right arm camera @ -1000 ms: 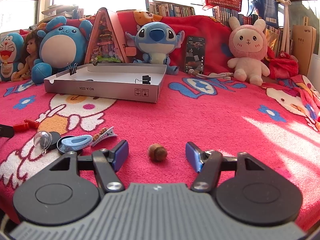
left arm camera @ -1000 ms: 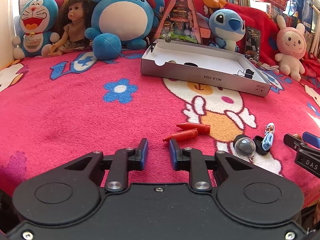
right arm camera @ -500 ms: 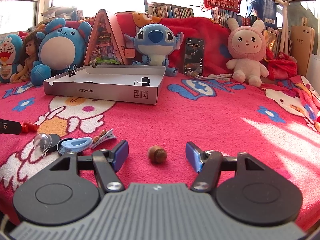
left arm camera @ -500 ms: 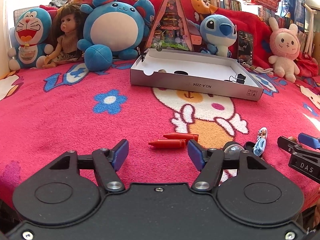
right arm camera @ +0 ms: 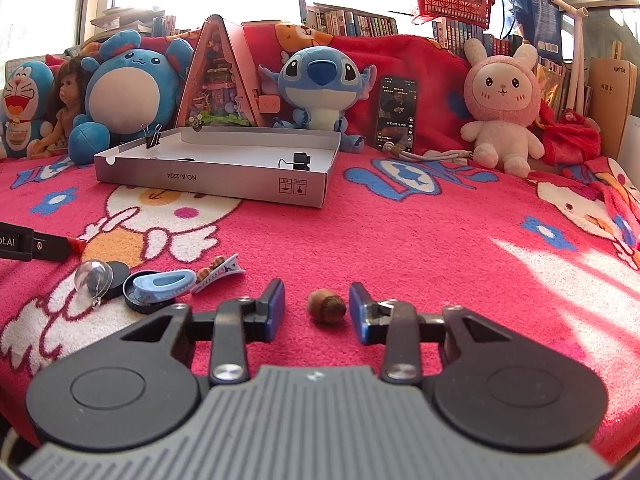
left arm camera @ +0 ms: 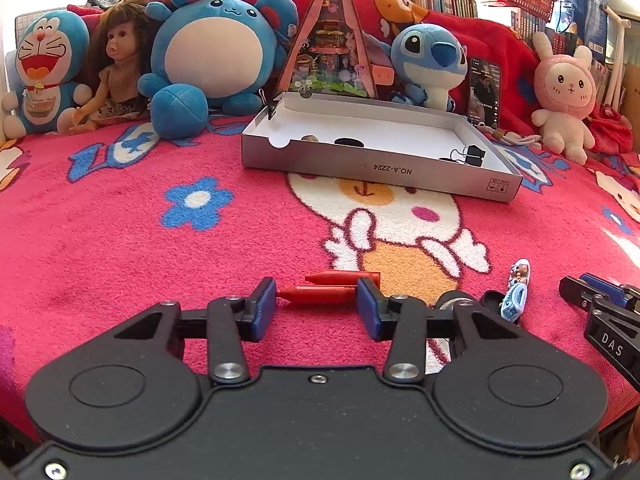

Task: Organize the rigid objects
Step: 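Grasp a red crayon with the left tool while the right tool grasps the brown acorn, then carry the red crayon and the acorn into the white box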

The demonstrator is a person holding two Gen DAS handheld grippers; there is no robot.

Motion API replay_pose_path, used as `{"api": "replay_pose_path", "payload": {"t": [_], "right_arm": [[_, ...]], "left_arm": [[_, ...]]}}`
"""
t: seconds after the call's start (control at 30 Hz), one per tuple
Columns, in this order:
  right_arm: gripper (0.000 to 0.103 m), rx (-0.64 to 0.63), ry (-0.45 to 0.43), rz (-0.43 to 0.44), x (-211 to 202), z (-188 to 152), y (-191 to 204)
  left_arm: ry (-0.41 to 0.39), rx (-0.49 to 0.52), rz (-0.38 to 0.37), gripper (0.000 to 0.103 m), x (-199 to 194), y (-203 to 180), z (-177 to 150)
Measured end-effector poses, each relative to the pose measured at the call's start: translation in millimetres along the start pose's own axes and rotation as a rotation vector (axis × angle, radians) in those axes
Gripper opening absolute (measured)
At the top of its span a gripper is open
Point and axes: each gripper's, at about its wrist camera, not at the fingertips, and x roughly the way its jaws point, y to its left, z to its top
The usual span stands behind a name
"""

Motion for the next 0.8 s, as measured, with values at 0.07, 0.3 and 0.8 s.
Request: {"api": "replay_pose_path", "payload": {"t": [0.07,0.3,0.8], "right_arm": [[0.024,-0.004,0.002,0.000,0,0,0],[0.024,-0.008,-0.017,0.013,-2,6,1],[0.024,0.033,-0.045,0.039,13,37,3]], "left_arm": [[-0.007,0.013,-0.003,0.042,-2,-1,0],[-0.034,0.024,-0.001,0.042,-7,-1,9],[-0.071,0.019,-0.036,0.042,9,1,49]]}}
